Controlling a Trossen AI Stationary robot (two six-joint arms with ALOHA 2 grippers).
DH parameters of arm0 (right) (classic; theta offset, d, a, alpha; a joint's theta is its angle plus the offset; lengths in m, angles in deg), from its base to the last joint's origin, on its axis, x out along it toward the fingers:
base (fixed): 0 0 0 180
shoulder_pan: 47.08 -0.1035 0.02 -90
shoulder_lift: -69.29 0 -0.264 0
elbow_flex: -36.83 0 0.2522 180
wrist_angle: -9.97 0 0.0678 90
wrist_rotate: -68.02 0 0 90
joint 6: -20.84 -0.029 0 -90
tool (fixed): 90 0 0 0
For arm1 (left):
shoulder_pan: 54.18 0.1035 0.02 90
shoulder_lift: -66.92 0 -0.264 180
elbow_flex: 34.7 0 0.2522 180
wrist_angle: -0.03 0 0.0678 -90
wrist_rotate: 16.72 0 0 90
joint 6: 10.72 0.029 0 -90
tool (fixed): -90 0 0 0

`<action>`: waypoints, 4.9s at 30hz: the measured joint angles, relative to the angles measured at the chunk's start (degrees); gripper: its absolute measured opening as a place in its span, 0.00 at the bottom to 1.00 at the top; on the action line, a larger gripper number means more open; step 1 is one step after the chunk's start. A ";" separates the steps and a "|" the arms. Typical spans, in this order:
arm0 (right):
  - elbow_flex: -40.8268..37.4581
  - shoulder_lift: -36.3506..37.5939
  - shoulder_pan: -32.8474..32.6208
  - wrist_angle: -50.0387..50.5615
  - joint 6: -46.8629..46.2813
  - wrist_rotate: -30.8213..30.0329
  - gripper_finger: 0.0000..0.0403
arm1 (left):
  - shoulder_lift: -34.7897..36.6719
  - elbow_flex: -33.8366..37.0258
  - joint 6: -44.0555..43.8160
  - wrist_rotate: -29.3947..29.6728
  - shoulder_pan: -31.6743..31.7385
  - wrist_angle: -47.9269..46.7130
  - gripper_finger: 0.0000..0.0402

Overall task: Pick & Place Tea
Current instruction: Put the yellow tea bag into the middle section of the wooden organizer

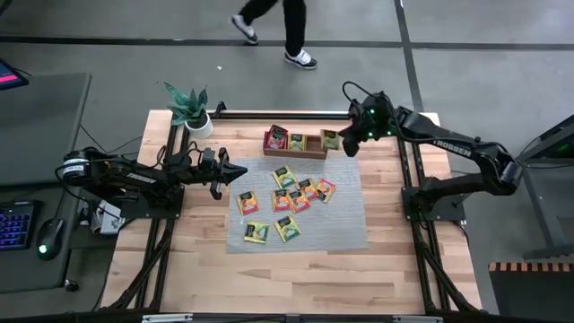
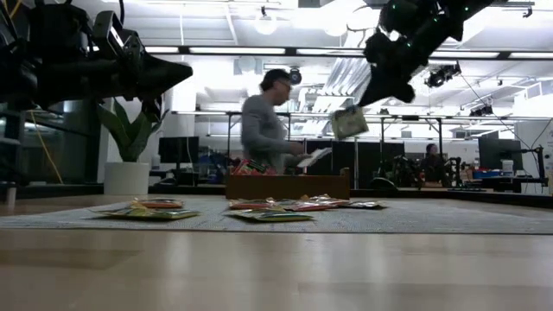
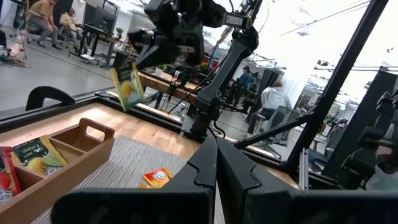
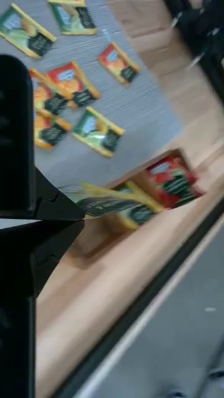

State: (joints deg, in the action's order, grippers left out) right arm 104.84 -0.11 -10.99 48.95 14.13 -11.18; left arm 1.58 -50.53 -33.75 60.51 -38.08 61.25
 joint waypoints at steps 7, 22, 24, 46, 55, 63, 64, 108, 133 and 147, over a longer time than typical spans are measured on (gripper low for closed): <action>0.12 -1.21 -1.33 -9.37 3.06 -0.33 0.00 | 0.00 0.00 0.00 -0.02 0.00 0.00 0.00; 0.12 -8.63 -0.66 -16.38 -0.71 -3.27 0.00 | 0.00 0.00 0.00 -0.04 0.00 0.00 0.00; 0.12 -8.63 0.31 -13.82 -3.22 -5.15 0.00 | 0.00 0.00 0.00 -0.04 0.00 0.00 0.00; -0.04 -22.86 9.31 -0.38 -14.35 2.10 0.00 | 0.01 0.00 -3.16 3.07 0.00 0.15 0.00; -0.04 -26.12 9.31 -1.21 -8.77 5.48 0.13 | 0.02 0.00 -5.72 1.49 0.00 -0.04 0.00; -0.04 -26.08 9.32 -1.27 -10.20 2.59 0.50 | 0.02 0.00 -5.77 -0.21 0.00 -0.11 0.00; -0.04 -26.09 9.30 -1.33 -10.62 1.80 0.54 | 0.02 0.00 -5.77 -0.27 0.00 -0.11 0.00; 0.16 -34.32 7.66 1.80 -14.07 -3.82 0.02 | 0.02 0.00 -5.84 -3.69 0.00 -3.14 0.00; -0.25 -18.38 6.94 8.41 -8.66 -11.88 0.00 | 0.02 0.00 -5.88 -3.34 0.00 -2.91 0.00; -0.08 -13.70 1.00 -0.66 -11.16 -14.32 0.00 | 0.02 0.00 -5.90 -3.13 0.00 -2.74 0.00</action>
State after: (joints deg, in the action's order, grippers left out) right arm 104.76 -13.82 -9.99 48.29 2.98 -25.51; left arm 1.60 -50.53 -39.65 57.38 -38.08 58.52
